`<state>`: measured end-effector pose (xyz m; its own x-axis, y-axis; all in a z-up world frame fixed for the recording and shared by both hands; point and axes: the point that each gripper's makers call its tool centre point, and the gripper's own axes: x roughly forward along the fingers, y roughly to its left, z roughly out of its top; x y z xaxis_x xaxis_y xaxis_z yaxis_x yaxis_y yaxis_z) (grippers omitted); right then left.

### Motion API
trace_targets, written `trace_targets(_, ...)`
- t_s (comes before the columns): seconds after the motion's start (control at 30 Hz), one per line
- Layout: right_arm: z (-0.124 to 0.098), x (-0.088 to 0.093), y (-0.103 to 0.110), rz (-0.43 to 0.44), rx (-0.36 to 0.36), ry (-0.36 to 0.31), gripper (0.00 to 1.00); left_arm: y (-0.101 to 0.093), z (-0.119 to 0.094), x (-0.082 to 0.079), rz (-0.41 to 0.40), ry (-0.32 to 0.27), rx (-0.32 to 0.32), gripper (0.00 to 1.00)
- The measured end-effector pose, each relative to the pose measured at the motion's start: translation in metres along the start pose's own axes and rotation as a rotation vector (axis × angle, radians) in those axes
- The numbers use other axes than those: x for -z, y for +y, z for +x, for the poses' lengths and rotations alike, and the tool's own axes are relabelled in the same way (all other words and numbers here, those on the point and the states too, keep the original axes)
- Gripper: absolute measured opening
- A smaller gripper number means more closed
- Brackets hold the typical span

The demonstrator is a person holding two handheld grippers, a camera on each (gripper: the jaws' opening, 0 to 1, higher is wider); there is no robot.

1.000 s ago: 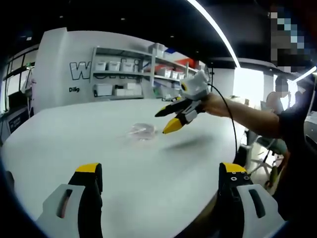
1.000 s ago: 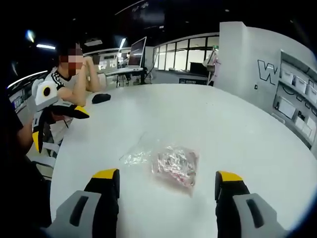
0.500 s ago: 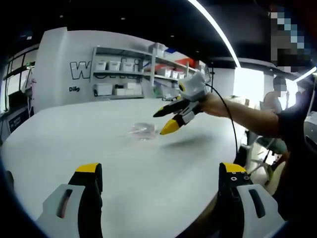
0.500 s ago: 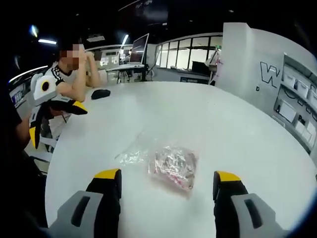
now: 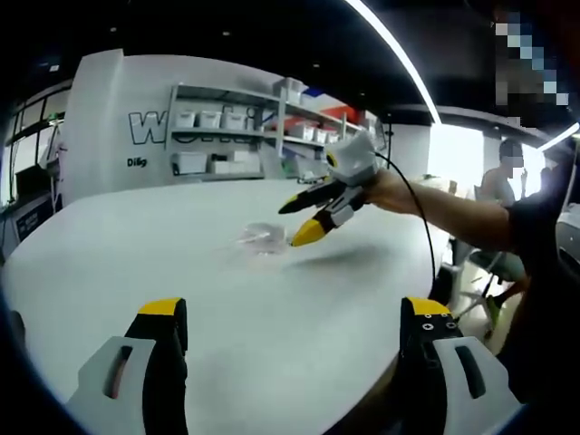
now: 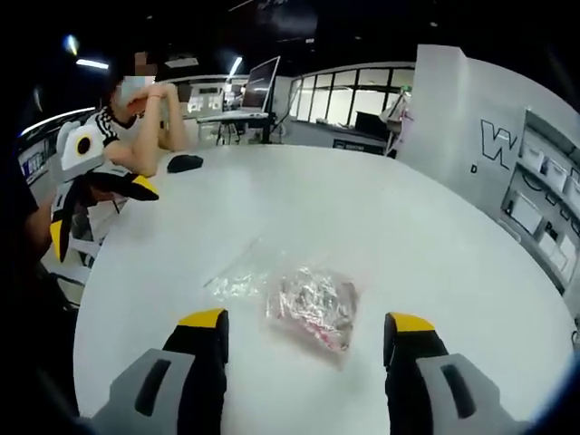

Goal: Open the resealable bag by pulling the two sides of the seal apart until the entire bag opening is separated and visibly accessible.

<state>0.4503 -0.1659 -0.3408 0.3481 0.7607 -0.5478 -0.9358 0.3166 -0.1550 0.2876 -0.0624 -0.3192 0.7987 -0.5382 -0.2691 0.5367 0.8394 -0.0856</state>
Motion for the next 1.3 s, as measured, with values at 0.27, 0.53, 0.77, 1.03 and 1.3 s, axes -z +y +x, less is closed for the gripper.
trace_targets(0.27,0.004,0.002,-0.005,-0.048,0.003,0.012,0.61,0.001,0.001,0.0,0.001,0.0,-0.001,0.97)
trace_targets(0.53,0.01,-0.001,-0.005,-0.107,0.0,0.012,0.54,0.0,0.002,0.0,0.001,0.001,0.0,0.96)
trace_targets(0.77,0.016,-0.008,-0.001,-0.149,-0.021,-0.005,0.48,0.001,0.002,0.0,0.001,0.002,-0.003,0.96)
trace_targets(1.03,0.025,-0.007,0.001,-0.197,-0.051,0.003,0.36,0.001,0.002,0.003,-0.005,0.004,-0.001,0.96)
trace_targets(1.3,0.03,-0.006,0.001,-0.207,-0.065,0.015,0.25,0.004,0.002,0.003,-0.009,0.003,-0.003,0.96)
